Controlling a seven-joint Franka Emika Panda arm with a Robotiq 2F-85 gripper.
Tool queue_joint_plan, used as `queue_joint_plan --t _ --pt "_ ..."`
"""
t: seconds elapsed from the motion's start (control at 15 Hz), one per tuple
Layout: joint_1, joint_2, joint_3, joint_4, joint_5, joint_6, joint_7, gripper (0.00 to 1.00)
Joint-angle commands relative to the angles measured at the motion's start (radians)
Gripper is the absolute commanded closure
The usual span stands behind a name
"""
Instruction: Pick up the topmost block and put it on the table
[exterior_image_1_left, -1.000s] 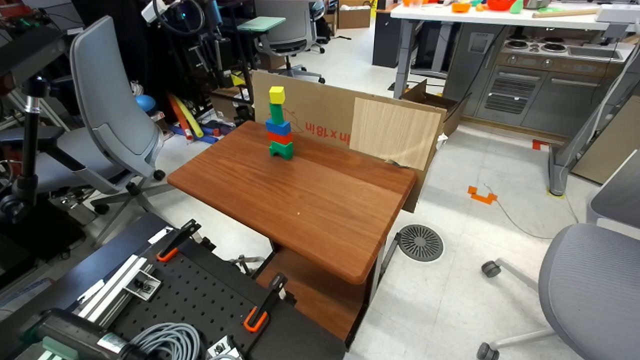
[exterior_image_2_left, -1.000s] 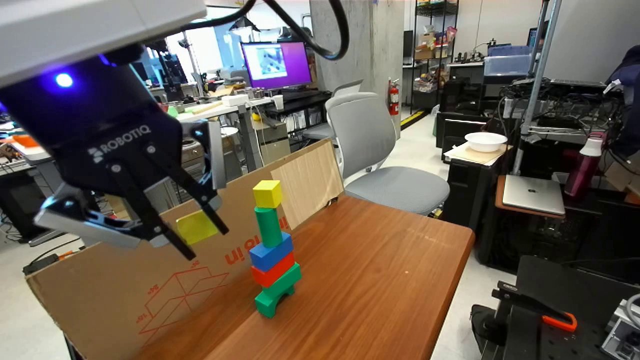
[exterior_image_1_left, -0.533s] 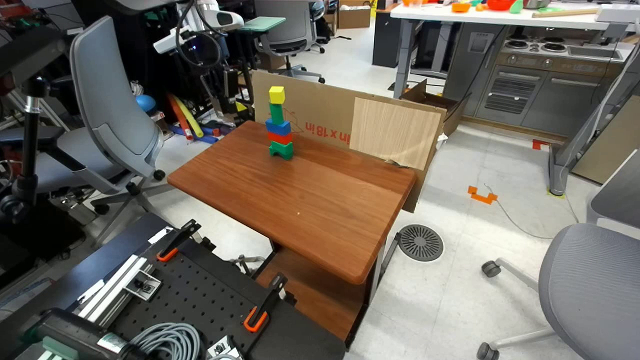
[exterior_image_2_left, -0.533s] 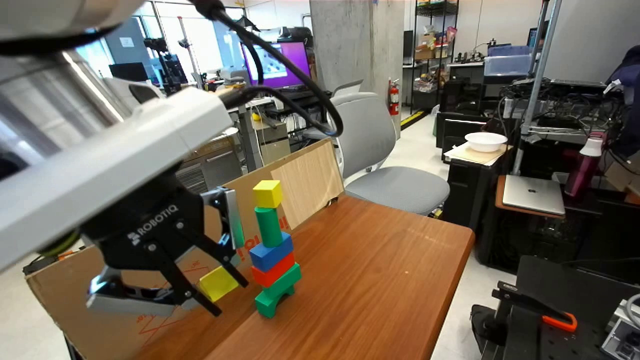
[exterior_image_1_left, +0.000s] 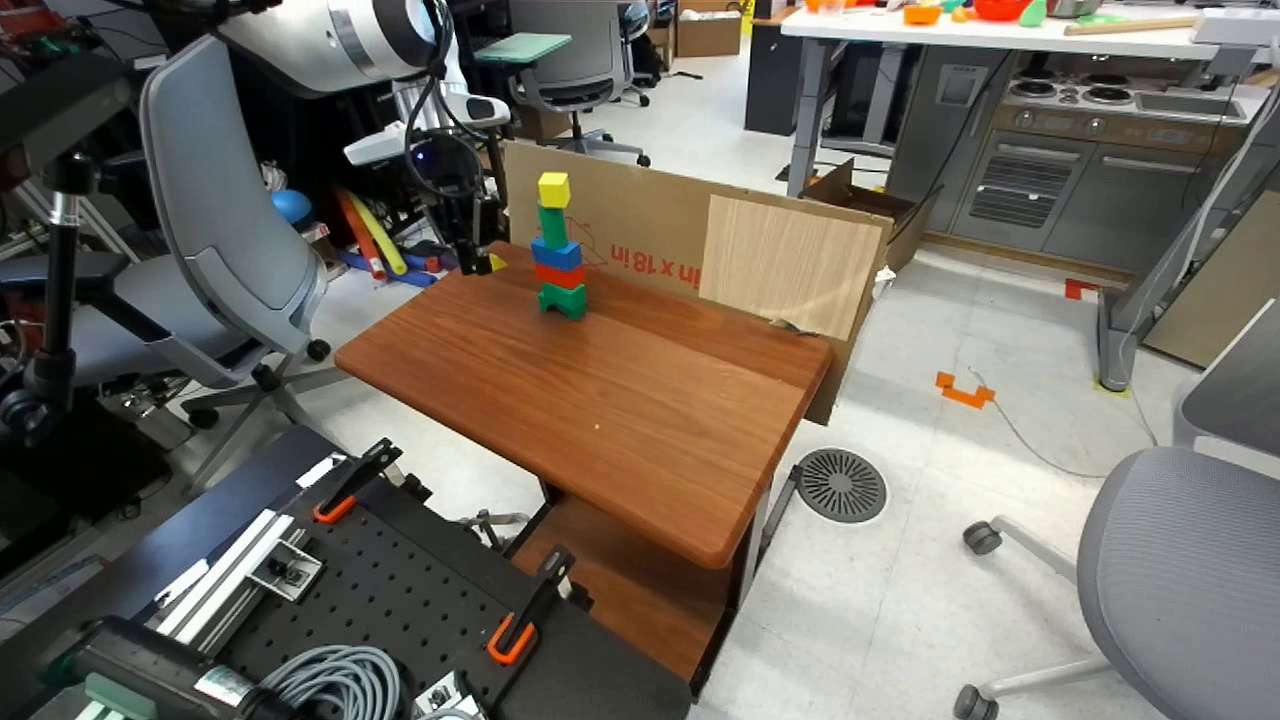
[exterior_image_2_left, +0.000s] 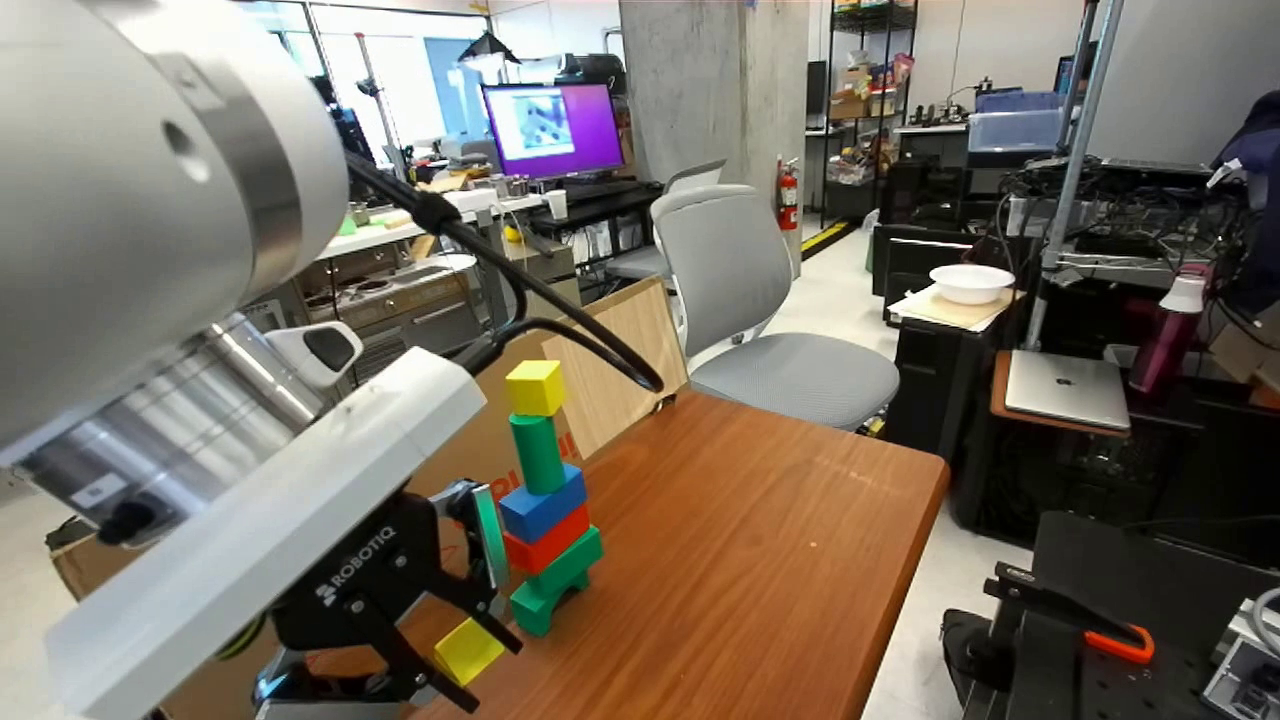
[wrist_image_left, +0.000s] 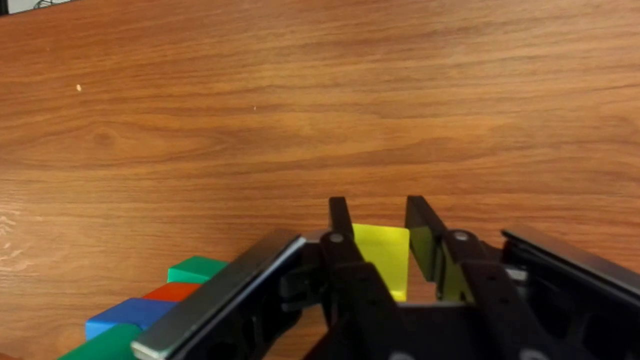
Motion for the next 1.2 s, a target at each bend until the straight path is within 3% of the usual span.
queue_joint_plan --t 0.0,0.6,1.13 --pt "0.018 0.075 -0.014 0.099 0.014 -0.039 -0.029 0.92" --pt "0.052 0.150 -0.017 0.147 0.007 -0.084 -0.052 0.92" --pt "0.059 0.217 -0.020 0.249 0.026 -0.292 -0.053 0.92"
